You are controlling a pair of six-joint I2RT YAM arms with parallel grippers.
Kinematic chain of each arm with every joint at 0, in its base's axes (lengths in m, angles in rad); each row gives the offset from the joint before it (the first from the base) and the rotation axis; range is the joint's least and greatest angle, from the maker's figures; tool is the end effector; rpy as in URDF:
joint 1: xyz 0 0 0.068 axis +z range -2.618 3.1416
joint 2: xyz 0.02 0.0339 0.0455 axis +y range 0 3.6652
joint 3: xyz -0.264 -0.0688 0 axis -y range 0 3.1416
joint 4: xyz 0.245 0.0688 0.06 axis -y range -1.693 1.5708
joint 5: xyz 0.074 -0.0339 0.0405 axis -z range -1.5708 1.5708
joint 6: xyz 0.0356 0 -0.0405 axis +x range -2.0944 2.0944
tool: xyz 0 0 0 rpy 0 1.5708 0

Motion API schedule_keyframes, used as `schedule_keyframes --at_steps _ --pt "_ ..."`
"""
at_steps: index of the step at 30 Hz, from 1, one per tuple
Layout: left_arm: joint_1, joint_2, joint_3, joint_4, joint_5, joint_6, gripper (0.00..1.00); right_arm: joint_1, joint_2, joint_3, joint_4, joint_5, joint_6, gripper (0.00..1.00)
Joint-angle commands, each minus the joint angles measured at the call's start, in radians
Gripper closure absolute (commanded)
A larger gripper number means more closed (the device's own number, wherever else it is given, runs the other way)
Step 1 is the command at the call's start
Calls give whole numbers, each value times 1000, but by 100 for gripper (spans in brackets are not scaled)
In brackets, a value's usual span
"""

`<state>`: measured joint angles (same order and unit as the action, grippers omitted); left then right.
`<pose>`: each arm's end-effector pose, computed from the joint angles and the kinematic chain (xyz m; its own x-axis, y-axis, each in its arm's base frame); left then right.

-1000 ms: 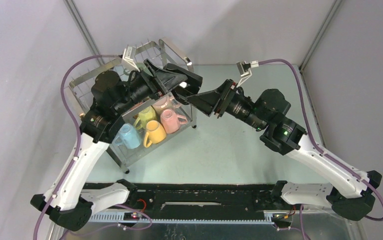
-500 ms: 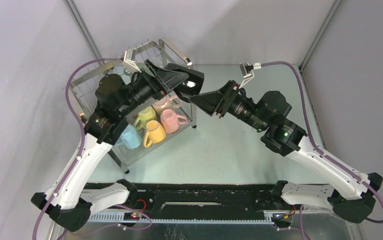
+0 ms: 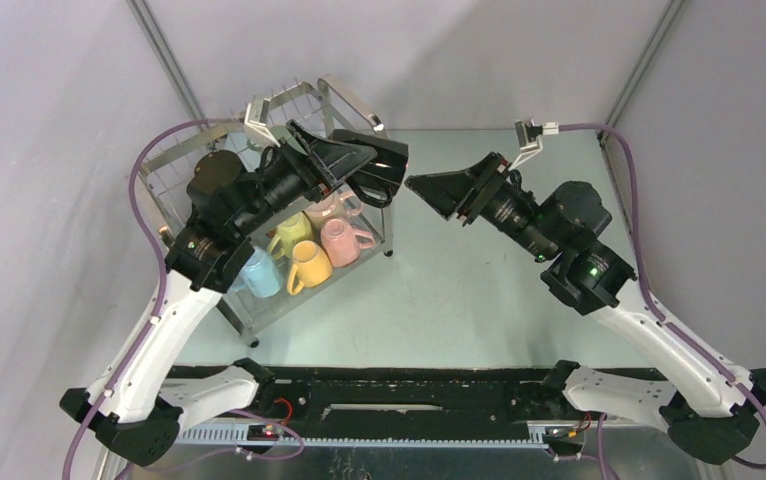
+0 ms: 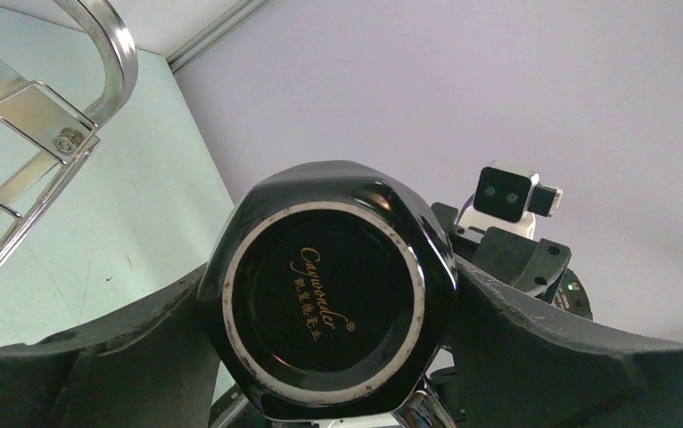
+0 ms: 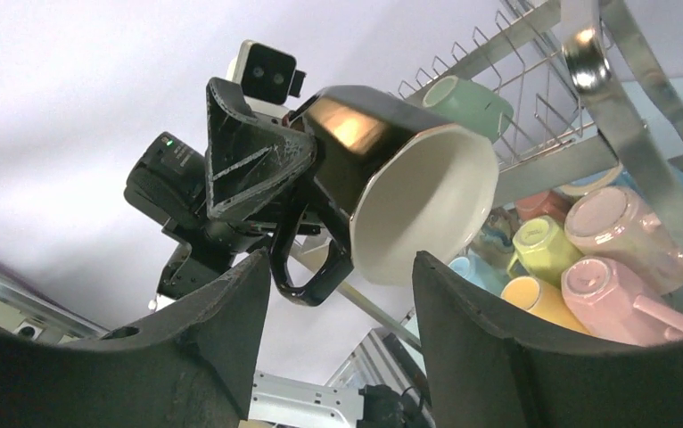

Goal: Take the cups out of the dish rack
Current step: Place the cup at the center of the board.

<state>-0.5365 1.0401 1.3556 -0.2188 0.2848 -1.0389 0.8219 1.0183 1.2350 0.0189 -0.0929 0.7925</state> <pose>0.1739 -0.1151 0.4847 -0.5878 -0.6128 -0.5282 0.4422 0.3033 -0.8441 0.1434 0.1592 0.4750 -0.4515 0.5557 -0.6981 -0.6683 0.3078 0.6772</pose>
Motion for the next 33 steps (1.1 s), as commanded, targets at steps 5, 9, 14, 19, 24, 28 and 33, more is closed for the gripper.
schedule_keyframes --at_steps 5,9,14,19,24,28,33 --pt "-10 -21 29 140 30 -48 100 -33 40 13 125 -124 15 32" --pt "-15 -9 26 152 44 -61 100 -33 76 34 159 -145 10 34" --pt "-36 6 20 166 48 -70 100 -33 102 49 200 -154 7 38" --pt "-63 12 -6 194 44 -87 100 -33 108 50 216 -149 3 44" --pt "-68 14 -32 214 43 -108 100 -32 111 50 204 -147 2 69" --pt "-68 9 -46 256 43 -115 100 -30 103 49 184 -130 -4 96" --pt "-69 2 -62 262 37 -105 56 -27 91 50 167 -112 -23 100"
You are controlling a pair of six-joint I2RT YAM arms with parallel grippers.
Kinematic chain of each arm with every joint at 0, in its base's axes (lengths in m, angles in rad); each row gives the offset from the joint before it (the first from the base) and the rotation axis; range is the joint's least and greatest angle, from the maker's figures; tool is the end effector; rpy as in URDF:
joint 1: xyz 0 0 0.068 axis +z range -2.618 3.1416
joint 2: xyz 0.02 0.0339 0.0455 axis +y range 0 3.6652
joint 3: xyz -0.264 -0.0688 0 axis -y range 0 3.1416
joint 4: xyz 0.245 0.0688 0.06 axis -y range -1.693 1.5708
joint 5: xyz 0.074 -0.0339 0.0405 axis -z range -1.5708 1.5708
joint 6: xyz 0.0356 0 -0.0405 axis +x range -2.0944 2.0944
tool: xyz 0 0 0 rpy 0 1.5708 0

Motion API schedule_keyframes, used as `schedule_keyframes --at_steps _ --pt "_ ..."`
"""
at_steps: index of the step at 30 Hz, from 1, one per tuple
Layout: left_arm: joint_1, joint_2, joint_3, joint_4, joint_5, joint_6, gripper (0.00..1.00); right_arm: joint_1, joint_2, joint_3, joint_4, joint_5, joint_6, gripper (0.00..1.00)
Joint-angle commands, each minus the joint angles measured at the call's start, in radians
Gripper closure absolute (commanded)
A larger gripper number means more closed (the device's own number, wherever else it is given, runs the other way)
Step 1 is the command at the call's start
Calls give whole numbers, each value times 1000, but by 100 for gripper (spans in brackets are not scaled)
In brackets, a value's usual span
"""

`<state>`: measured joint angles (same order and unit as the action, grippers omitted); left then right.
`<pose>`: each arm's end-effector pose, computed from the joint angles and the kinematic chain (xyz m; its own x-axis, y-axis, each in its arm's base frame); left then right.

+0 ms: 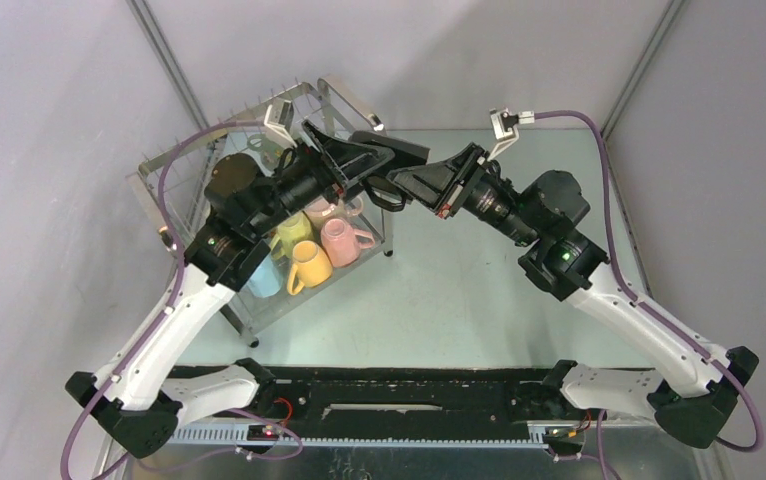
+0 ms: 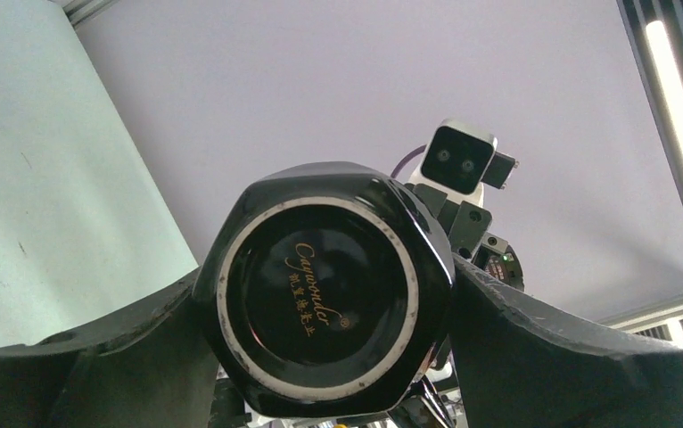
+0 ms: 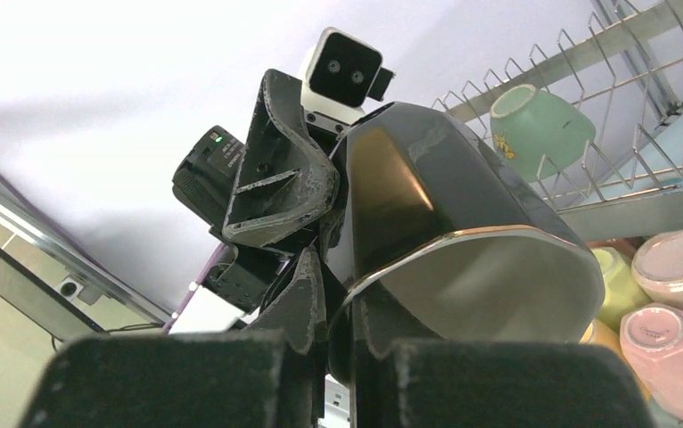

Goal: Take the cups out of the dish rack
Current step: Place the cup at the center of the board.

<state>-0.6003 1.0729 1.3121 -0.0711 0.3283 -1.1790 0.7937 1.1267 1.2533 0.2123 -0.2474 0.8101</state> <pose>0.1783 -0.1360 0.4798 -0.6839 -0.5920 -0.4263 0.4319 0.1423 -0.8906 0.1651 0.1803 0.4784 -0.4573 0.5366 -0.7092 -0.7571 0.1835 0.6270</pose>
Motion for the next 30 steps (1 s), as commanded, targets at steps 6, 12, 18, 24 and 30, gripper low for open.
schedule_keyframes --at_steps 6,12,18,24,30 --pt "-5 -34 -5 79 -18 81 0 7 -52 32 -63 68 -69 100" --pt "-4 -25 52 4 -14 146 0 8 -117 31 -121 106 -97 100" --pt "-5 -12 109 -86 -5 226 0 12 -195 13 -182 151 -113 100" --pt "-10 -27 159 -191 9 330 0 22 -274 5 -388 245 -135 100" --pt "-62 -75 144 -268 13 427 0 26 -326 6 -670 362 -161 100"
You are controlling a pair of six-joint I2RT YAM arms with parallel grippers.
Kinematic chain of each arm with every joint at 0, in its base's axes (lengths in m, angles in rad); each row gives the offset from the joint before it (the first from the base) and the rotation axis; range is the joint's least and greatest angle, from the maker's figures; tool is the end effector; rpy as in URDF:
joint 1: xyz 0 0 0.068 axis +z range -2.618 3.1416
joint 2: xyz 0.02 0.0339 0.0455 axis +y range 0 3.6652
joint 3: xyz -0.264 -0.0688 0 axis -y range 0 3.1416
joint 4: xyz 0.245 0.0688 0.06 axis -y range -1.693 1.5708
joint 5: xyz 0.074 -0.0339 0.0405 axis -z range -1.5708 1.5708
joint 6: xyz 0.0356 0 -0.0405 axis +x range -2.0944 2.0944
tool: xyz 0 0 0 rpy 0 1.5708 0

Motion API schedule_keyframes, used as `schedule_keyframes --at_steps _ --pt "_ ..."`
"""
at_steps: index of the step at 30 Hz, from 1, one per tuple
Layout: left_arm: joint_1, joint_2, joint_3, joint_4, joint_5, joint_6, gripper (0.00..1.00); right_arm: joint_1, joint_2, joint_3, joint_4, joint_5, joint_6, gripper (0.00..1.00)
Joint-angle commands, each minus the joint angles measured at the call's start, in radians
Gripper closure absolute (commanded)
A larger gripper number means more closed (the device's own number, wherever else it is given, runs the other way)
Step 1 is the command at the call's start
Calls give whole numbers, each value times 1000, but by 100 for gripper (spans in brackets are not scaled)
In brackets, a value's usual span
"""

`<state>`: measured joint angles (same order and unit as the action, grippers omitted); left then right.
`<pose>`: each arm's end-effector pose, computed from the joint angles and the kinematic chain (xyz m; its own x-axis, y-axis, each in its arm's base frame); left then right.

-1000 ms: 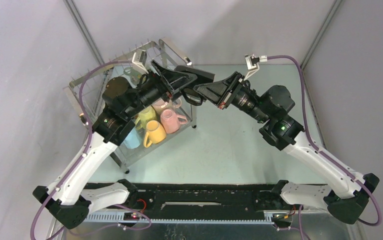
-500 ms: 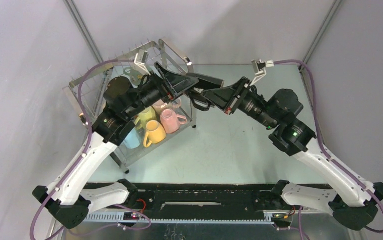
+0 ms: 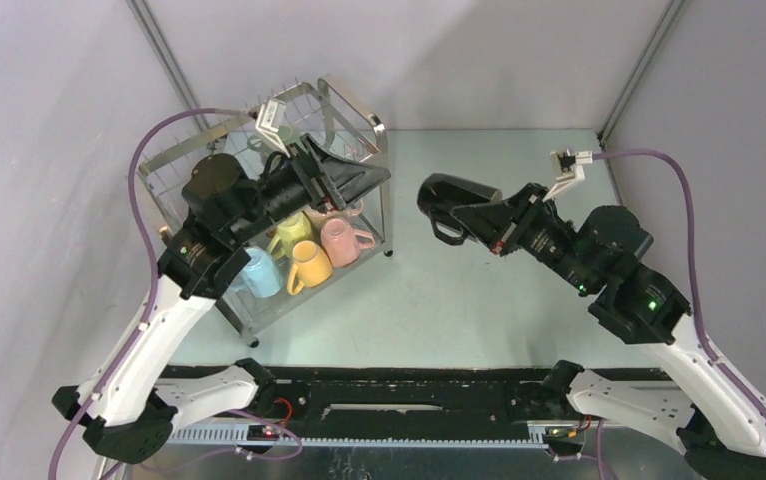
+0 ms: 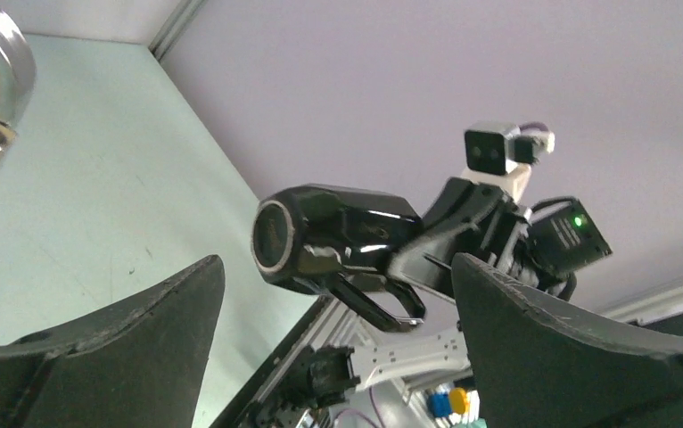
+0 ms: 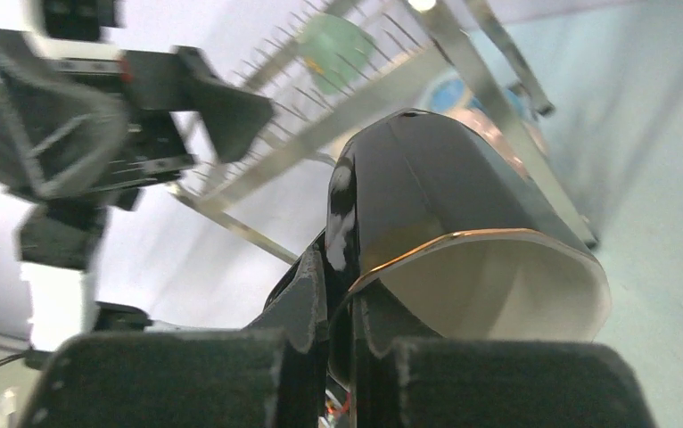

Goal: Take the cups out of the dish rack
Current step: Place the cup at the center of the board.

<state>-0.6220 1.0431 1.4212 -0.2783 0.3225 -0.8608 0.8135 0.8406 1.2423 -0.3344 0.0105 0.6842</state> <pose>0.1558 -0.1256 0.4985 -0.5607 -0.4830 -0.6725 0.5887 0.3386 -0.7340 0.1070 0.1126 0.4686 -0.4189 0.4769 -0.7727 -0.5867 0.5073 0.6312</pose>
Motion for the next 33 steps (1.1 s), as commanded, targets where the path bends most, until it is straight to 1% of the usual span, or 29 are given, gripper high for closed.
schedule_keyframes --at_steps 1,3,5,8,9,12,14,16,18,19,24,27,33 --pt "-53 -54 30 -70 18 126 0 2 -43 19 -173 121 -39 100" --pt "-84 -69 25 -102 11 163 0 -14 -45 21 -275 159 -41 100" --pt "-128 -82 25 -135 -6 201 0 -56 -38 20 -364 180 -38 100" --pt "-191 -96 12 -167 -52 249 0 -190 8 16 -440 135 -44 100" --pt "-213 -99 4 -174 -65 261 0 -249 29 13 -441 103 -51 100" --pt "-283 -115 -21 -195 -128 294 0 -419 108 10 -378 -10 -64 100" --pt "-321 -132 -41 -209 -166 314 0 -504 187 20 -313 -84 -69 100" --pt "-352 -151 -58 -231 -212 333 0 -559 281 49 -259 -100 -81 100" --pt "-372 -175 -77 -257 -260 347 0 -584 395 108 -240 -90 -108 100" --pt "-379 -187 -87 -270 -285 352 0 -586 472 143 -237 -63 -124 100" --pt "-392 -257 -104 -340 -418 361 0 -587 734 329 -242 -18 -183 100" --pt "-392 -290 -106 -382 -500 372 0 -585 880 466 -296 -11 -218 100" --pt "-391 -320 -84 -449 -617 383 0 -560 1119 723 -453 76 -258 100"
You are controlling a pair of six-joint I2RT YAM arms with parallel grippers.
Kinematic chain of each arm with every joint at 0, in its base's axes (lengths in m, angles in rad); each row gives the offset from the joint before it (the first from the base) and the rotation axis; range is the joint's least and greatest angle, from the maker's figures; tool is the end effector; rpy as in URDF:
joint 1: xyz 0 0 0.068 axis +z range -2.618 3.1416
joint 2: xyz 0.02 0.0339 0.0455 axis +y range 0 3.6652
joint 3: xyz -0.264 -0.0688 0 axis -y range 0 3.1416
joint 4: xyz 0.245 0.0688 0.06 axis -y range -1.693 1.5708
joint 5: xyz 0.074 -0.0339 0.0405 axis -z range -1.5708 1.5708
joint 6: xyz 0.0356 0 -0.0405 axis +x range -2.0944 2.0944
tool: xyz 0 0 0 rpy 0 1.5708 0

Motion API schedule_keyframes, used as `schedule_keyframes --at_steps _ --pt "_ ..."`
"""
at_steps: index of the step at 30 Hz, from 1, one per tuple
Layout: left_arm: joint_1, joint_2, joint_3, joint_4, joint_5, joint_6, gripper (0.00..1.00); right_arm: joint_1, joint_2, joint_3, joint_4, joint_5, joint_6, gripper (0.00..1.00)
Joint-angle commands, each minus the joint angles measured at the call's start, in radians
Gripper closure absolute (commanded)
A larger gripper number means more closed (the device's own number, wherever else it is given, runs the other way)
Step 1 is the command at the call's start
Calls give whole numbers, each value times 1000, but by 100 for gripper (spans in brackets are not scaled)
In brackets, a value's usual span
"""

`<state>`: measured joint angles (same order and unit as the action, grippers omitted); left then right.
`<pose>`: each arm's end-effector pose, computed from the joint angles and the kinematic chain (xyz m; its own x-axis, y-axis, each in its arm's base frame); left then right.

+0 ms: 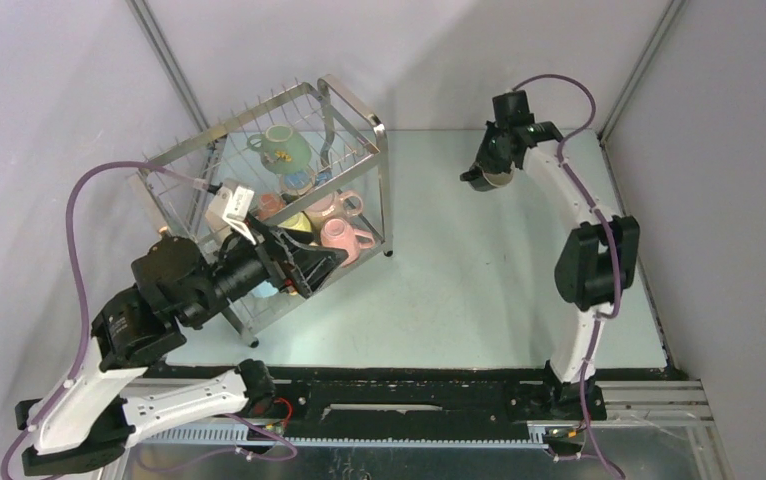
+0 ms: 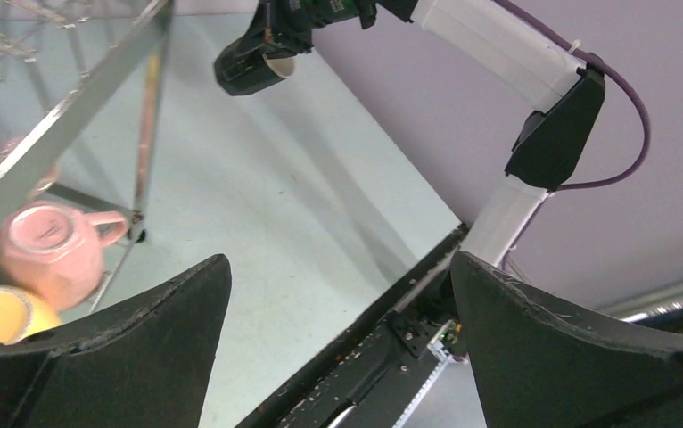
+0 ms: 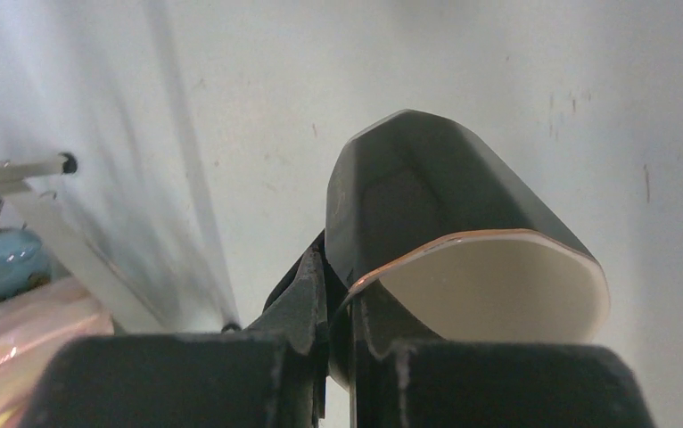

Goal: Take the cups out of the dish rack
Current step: Place the cup at the center of the board.

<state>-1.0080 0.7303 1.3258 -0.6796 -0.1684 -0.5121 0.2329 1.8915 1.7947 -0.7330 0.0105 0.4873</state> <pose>0.0590 -0.0824 0.4675 -0.4040 -0.2650 -0.8755 0.6272 0.6165 -0.4760 0.4154 0.0982 0.3192 -0.7392 0.3059 -0.6001 0.1383 0.9409 0.3092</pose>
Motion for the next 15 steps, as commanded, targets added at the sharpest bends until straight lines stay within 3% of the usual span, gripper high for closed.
schedule_keyframes --at_steps 1,6,15 --pt "-5 -11 6 -47 -142 33 0 30 102 209 -81 95 -70 100" --pt "-5 -16 -10 -43 -210 16 0 60 235 318 -182 125 -81 100" --pt "-5 -14 -40 -37 -226 4 0 71 306 336 -245 106 -90 100"
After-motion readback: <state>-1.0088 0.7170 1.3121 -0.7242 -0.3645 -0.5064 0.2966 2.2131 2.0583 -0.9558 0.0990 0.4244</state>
